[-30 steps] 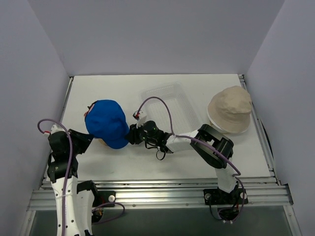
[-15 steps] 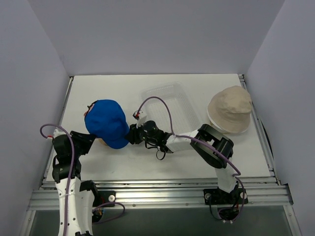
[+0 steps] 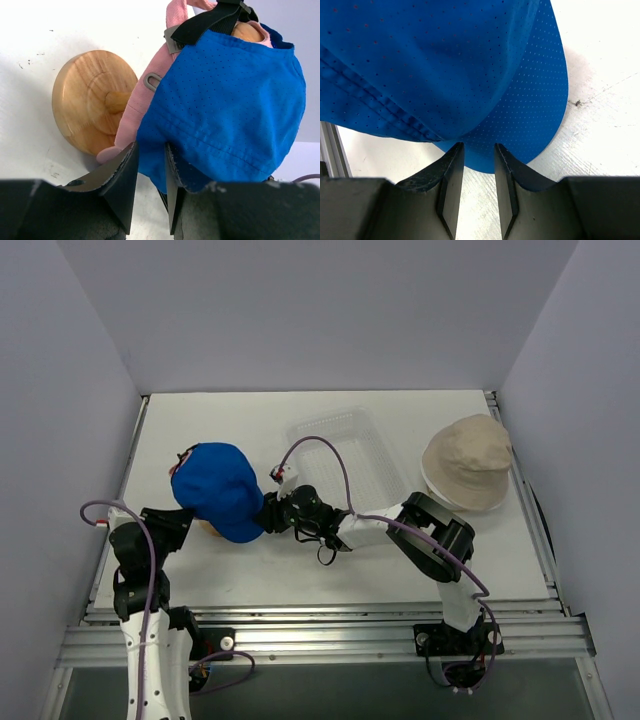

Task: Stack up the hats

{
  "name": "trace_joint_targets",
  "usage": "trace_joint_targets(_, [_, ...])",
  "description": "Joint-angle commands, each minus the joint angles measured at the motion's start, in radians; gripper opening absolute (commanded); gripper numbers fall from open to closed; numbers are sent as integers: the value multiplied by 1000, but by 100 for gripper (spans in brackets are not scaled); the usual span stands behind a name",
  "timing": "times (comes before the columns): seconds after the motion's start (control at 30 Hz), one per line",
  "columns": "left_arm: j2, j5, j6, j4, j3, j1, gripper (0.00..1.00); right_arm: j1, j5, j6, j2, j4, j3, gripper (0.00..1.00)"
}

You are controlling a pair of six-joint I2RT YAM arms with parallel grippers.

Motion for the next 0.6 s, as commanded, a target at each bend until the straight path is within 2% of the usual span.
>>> trace_joint_targets(0.0, [-19, 3, -36, 85, -17, 4, 36, -4, 0, -14, -46, 25, 8, 27])
trace_joint_targets(0.43, [35, -120, -11, -46, 30, 4, 35, -4, 15, -20, -52, 9, 5, 27])
trace_joint_targets(0.57, [32, -161, 25, -132, 108, 4, 35, -4, 26, -24, -71, 3, -9, 27])
